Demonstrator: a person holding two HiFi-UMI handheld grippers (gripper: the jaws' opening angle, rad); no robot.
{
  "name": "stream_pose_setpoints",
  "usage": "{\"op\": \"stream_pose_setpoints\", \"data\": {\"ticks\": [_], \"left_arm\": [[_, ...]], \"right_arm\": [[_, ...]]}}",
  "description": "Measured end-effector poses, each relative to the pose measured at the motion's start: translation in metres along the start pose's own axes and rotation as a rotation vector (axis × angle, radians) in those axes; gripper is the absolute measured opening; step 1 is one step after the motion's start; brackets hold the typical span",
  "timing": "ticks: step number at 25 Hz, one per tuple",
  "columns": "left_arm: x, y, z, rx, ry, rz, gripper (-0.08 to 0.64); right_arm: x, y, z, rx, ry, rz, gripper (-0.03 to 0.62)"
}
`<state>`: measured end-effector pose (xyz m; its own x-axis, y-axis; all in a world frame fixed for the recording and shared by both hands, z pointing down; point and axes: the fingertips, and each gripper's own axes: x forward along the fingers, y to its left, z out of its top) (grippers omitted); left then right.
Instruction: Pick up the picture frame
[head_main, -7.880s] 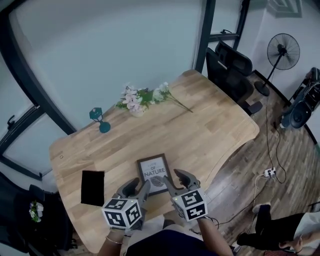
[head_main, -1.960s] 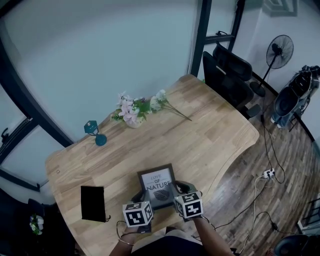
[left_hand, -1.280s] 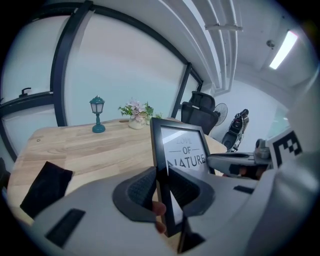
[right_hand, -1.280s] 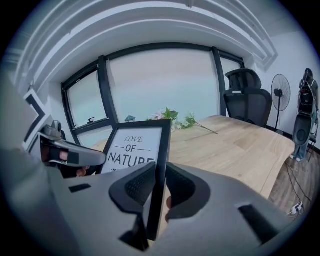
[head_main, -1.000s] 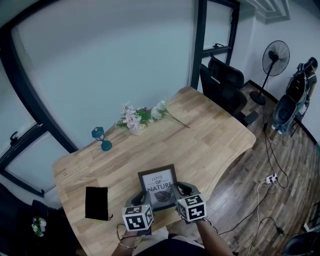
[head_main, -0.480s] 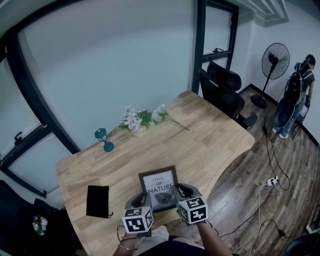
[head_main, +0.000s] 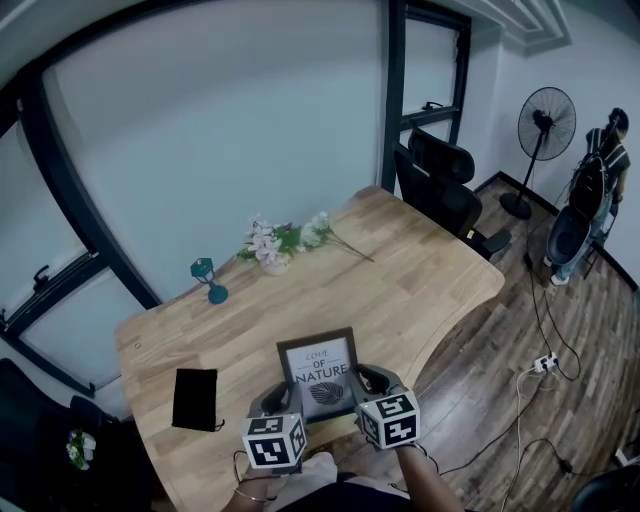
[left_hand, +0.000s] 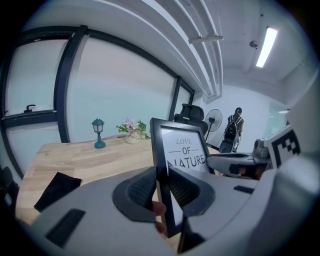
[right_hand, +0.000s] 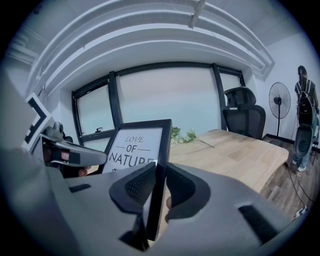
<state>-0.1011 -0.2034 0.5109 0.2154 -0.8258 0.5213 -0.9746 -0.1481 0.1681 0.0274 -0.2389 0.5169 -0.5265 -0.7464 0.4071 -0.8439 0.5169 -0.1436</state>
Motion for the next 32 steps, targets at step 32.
{"op": "stream_pose_setpoints", "data": {"ticks": [32], "left_arm": [[-0.073, -0.061, 0.018, 0.045, -0.143, 0.006, 0.071]], "right_arm": [[-0.095, 0.005, 0.031, -0.054, -0.155, 0.011, 0.069]]}}
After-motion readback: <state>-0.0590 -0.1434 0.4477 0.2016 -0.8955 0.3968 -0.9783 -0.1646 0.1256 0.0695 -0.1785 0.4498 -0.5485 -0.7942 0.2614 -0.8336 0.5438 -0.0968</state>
